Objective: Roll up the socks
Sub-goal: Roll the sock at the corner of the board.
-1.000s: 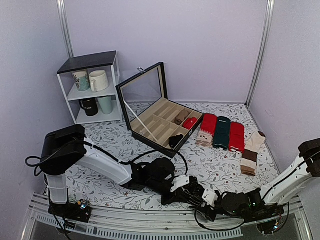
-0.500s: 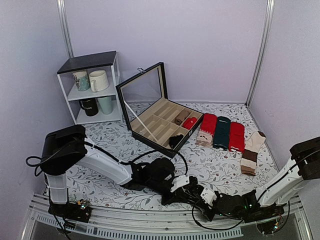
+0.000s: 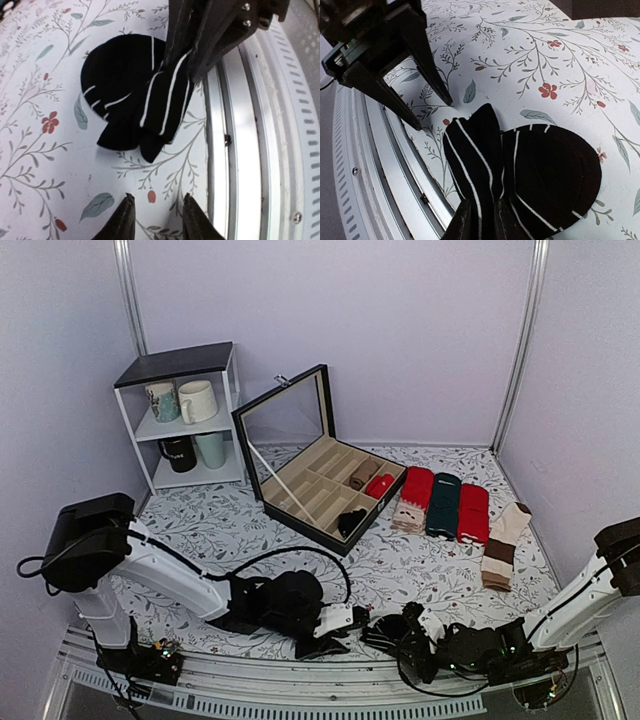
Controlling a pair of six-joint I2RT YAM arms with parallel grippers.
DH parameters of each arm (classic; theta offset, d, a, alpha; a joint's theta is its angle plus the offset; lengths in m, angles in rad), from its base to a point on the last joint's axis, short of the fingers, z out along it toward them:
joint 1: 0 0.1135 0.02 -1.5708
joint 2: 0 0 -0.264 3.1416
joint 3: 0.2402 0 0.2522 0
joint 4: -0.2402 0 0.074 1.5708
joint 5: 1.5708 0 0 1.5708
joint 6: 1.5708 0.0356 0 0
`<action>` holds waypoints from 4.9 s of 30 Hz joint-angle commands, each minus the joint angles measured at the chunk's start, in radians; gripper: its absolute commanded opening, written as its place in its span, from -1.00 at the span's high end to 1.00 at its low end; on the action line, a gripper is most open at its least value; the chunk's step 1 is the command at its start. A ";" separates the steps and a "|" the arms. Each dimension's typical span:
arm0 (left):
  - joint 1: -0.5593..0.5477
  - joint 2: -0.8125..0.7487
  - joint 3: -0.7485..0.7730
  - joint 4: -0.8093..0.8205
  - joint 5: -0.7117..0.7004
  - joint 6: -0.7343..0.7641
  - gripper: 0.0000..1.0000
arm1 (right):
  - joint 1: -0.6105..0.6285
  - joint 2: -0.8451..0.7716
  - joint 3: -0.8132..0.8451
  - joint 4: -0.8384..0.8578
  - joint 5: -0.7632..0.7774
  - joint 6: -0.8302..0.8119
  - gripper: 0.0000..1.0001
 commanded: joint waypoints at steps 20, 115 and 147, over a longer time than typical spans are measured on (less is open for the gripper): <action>-0.028 0.021 -0.091 0.430 0.019 0.315 0.03 | 0.007 0.168 -0.085 -0.013 -0.145 0.430 0.71; 0.055 0.363 0.036 -0.189 0.177 -0.139 1.00 | 0.000 -0.227 0.136 -0.354 0.048 0.020 -0.09; 0.058 0.295 0.006 -0.068 0.132 -0.127 0.75 | 0.013 -0.167 0.003 -0.305 -0.020 0.275 0.71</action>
